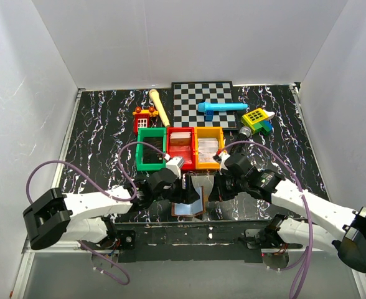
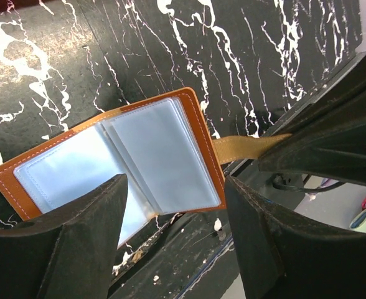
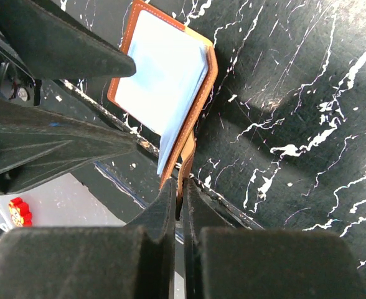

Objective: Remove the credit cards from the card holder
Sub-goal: Remove the credit card from the card holder.

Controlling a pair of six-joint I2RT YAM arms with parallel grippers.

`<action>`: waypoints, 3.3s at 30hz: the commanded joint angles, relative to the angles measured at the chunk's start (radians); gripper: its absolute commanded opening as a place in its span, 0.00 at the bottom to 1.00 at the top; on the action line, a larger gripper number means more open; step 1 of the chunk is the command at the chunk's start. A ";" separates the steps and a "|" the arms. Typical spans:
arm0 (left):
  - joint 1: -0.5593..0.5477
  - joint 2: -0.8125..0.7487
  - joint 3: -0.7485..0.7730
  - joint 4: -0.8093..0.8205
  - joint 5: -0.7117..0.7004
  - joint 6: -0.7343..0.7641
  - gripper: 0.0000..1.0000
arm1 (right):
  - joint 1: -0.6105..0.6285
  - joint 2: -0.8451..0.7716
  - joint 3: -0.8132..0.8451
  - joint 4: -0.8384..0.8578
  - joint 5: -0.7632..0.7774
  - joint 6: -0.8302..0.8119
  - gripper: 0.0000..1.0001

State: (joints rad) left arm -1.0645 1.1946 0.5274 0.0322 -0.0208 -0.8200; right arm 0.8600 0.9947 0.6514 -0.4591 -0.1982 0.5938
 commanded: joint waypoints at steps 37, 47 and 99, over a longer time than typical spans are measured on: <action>-0.005 0.135 0.086 -0.061 -0.025 0.032 0.47 | 0.045 0.015 0.088 -0.001 -0.032 -0.011 0.01; -0.005 0.054 0.046 -0.083 -0.068 0.005 0.45 | 0.047 0.018 0.091 -0.009 -0.024 -0.012 0.01; -0.005 0.046 0.071 -0.210 -0.139 0.030 0.50 | 0.050 0.025 0.102 -0.027 -0.014 -0.022 0.01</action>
State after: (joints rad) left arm -1.0645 1.2129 0.5514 -0.1730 -0.1509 -0.8307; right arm 0.9047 1.0176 0.7090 -0.4805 -0.2123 0.5869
